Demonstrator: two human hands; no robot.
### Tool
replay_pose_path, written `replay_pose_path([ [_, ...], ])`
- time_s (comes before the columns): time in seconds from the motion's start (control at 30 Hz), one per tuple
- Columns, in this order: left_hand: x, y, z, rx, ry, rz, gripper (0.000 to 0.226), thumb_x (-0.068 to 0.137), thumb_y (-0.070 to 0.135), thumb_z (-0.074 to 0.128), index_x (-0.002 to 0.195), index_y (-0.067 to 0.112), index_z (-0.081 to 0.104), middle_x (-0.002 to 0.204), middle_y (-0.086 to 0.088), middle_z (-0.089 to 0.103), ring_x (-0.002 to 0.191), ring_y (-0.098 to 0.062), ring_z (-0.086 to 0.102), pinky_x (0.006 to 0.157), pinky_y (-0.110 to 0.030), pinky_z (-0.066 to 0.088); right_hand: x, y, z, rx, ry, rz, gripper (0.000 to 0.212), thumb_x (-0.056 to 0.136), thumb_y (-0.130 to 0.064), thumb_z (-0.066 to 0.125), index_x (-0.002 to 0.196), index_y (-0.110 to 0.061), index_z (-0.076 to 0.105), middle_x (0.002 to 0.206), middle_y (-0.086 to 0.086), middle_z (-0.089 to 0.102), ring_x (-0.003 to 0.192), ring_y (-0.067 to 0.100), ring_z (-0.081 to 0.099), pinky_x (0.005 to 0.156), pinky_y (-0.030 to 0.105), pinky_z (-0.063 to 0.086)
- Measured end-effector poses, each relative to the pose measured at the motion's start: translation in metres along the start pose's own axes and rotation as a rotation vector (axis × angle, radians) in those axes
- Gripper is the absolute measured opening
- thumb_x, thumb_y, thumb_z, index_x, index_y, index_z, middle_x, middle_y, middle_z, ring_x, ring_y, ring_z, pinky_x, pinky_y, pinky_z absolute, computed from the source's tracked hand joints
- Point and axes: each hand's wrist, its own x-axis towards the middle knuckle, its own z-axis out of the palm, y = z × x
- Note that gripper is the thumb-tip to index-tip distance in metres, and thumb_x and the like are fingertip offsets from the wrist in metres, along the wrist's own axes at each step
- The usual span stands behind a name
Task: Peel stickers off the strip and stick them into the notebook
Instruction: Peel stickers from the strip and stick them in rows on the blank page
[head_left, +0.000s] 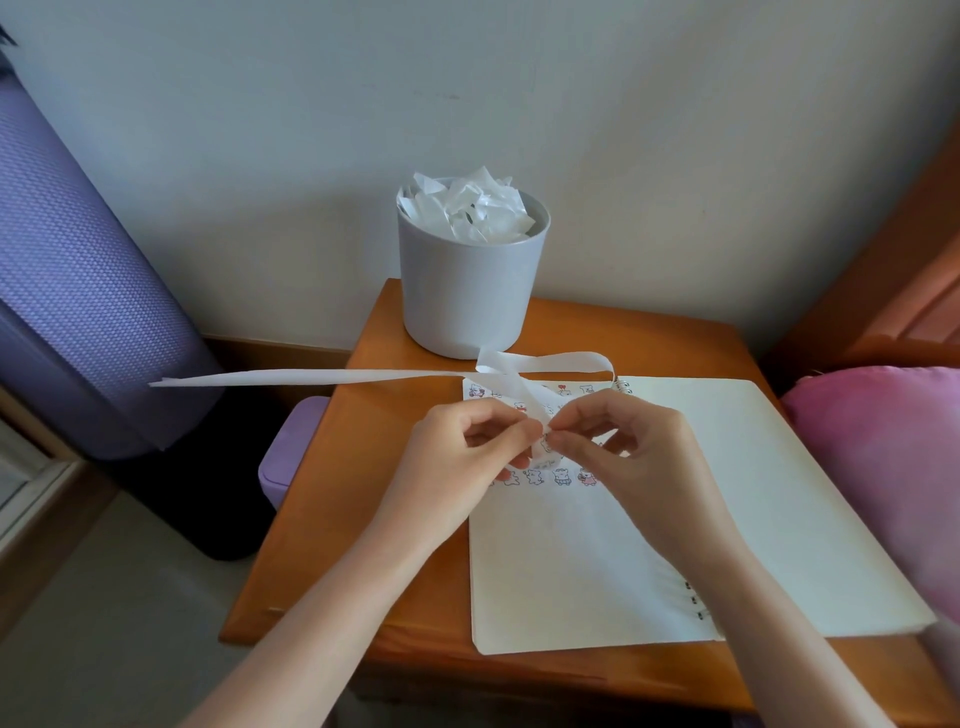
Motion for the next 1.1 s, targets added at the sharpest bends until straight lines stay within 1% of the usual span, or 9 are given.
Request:
replay_pose_path([
  [0.1,0.0,-0.001,0.001,-0.006,0.001,-0.015,0.013,0.087,0.021,0.063,0.086,0.012,0.072,0.07,0.001,0.07,0.068,-0.006,0.067,0.059,-0.014,0.052,0.0,0.0,-0.001,-0.051,0.006,-0.006,0.013,0.079,-0.013,0.073,0.077,-0.024,0.069,0.073,-0.015,0.065,0.067,0.0,0.056,0.056,0.017,0.045],
  [0.27,0.001,-0.001,0.002,-0.025,-0.002,-0.046,0.012,0.087,0.021,0.063,0.086,0.012,0.072,0.071,0.0,0.071,0.067,-0.006,0.067,0.057,-0.014,0.051,0.0,0.004,0.0,-0.158,-0.013,-0.018,0.01,0.081,-0.021,0.071,0.078,-0.029,0.066,0.093,-0.017,0.057,0.087,0.003,0.05,0.066,0.012,0.041],
  [0.43,0.0,0.001,0.002,-0.1,-0.024,-0.09,0.012,0.087,0.02,0.063,0.084,0.013,0.072,0.071,-0.002,0.071,0.067,-0.007,0.068,0.058,-0.015,0.053,-0.001,0.004,-0.005,-0.168,-0.022,-0.008,0.009,0.081,-0.024,0.069,0.078,-0.032,0.065,0.097,-0.02,0.054,0.094,-0.001,0.045,0.07,0.004,0.035],
  [0.57,0.001,0.0,0.001,-0.094,0.004,-0.095,0.012,0.088,0.02,0.062,0.084,0.012,0.071,0.069,0.001,0.07,0.066,-0.006,0.067,0.057,-0.015,0.053,-0.002,0.0,-0.009,-0.093,-0.049,0.003,0.015,0.081,-0.023,0.07,0.075,-0.034,0.063,0.092,-0.017,0.058,0.085,0.004,0.048,0.067,0.009,0.039],
  [0.7,0.002,-0.003,0.001,-0.054,0.017,-0.096,0.014,0.088,0.019,0.061,0.086,0.01,0.071,0.072,-0.001,0.07,0.064,-0.005,0.065,0.053,-0.014,0.048,0.002,0.003,-0.025,0.0,-0.028,0.082,0.008,0.078,-0.024,0.072,0.073,-0.027,0.068,0.077,-0.004,0.068,0.065,0.012,0.052,0.06,0.024,0.041],
  [0.8,0.001,-0.005,0.001,-0.018,0.016,-0.087,0.013,0.088,0.018,0.061,0.085,0.011,0.072,0.07,0.0,0.069,0.064,-0.004,0.064,0.054,-0.013,0.047,0.004,0.014,-0.038,-0.054,-0.051,0.193,0.007,0.077,-0.021,0.074,0.073,-0.024,0.07,0.073,-0.005,0.07,0.065,0.005,0.057,0.061,0.017,0.044],
  [0.87,0.001,-0.005,0.002,-0.011,0.014,-0.085,0.012,0.088,0.017,0.061,0.083,0.012,0.072,0.069,-0.001,0.069,0.064,-0.005,0.064,0.055,-0.012,0.047,0.004,0.019,-0.042,-0.09,-0.061,0.246,0.009,0.078,-0.017,0.074,0.073,-0.024,0.069,0.071,-0.004,0.07,0.065,0.007,0.058,0.06,0.014,0.045],
  [1.0,0.0,-0.007,0.002,0.012,0.014,-0.082,0.012,0.087,0.018,0.062,0.081,0.014,0.072,0.07,-0.001,0.07,0.065,-0.007,0.065,0.057,-0.012,0.048,0.004,0.022,-0.045,-0.219,-0.066,0.267,0.01,0.078,-0.019,0.074,0.072,-0.025,0.069,0.071,-0.006,0.067,0.066,0.015,0.057,0.061,0.024,0.045],
  [1.1,0.0,-0.007,0.002,0.014,0.014,-0.08,0.012,0.087,0.018,0.063,0.08,0.015,0.072,0.069,-0.001,0.07,0.064,-0.007,0.064,0.056,-0.012,0.048,0.004,0.022,-0.042,-0.253,-0.087,0.267,0.011,0.079,-0.02,0.074,0.07,-0.025,0.068,0.068,-0.008,0.065,0.059,0.007,0.05,0.054,0.016,0.039],
])
